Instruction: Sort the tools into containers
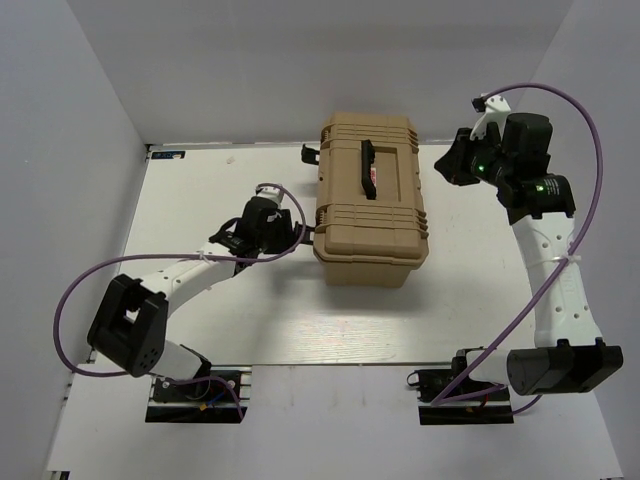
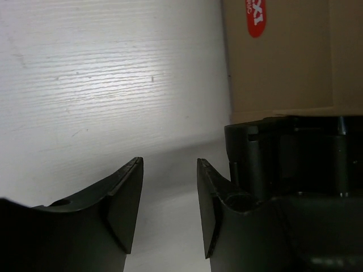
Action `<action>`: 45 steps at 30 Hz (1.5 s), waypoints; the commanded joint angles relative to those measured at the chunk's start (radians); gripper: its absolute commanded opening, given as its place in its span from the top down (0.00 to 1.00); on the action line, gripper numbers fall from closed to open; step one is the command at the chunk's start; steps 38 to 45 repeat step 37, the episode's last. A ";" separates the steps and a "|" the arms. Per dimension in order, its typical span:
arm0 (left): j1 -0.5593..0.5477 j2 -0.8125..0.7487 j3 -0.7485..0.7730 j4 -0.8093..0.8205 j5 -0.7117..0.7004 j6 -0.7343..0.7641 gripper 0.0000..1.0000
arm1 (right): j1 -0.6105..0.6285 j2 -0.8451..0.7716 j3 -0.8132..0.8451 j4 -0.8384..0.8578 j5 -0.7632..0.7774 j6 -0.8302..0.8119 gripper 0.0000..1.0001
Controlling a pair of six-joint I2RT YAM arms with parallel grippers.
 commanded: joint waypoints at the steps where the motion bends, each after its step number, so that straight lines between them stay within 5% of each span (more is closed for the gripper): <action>1: -0.021 -0.004 0.043 0.102 0.163 0.040 0.47 | -0.002 -0.019 -0.012 0.057 0.013 0.009 0.81; 7: -0.030 0.016 0.043 0.107 0.229 0.066 0.47 | -0.004 -0.016 -0.023 0.055 0.009 0.012 0.80; 11: -0.014 -0.016 0.061 -0.017 0.044 0.026 0.43 | -0.002 -0.020 -0.023 0.046 0.023 -0.002 0.76; 13: -0.003 -0.085 0.061 -0.122 -0.063 -0.027 0.29 | -0.005 -0.025 -0.020 0.034 0.020 -0.020 0.64; 14: -0.003 -0.117 0.051 -0.183 -0.166 -0.041 0.23 | -0.002 -0.029 -0.021 0.024 0.018 -0.029 0.50; 16: 0.009 -0.228 0.041 -0.223 -0.225 -0.054 0.09 | -0.002 -0.029 -0.023 0.012 0.012 -0.039 0.41; 21: 0.019 -0.393 0.072 -0.233 -0.201 0.069 0.00 | 0.000 -0.066 -0.061 0.012 0.003 -0.048 0.10; 25: 0.019 -0.436 0.101 -0.222 -0.024 0.253 0.00 | -0.002 -0.166 -0.155 0.035 0.148 -0.043 0.10; 37: 0.019 -0.556 -0.041 -0.147 -0.055 0.353 0.00 | -0.005 -0.414 -0.445 -0.019 0.283 -0.169 0.10; 45: 0.019 -0.556 -0.041 -0.147 -0.055 0.353 0.00 | -0.005 -0.414 -0.445 -0.019 0.283 -0.169 0.10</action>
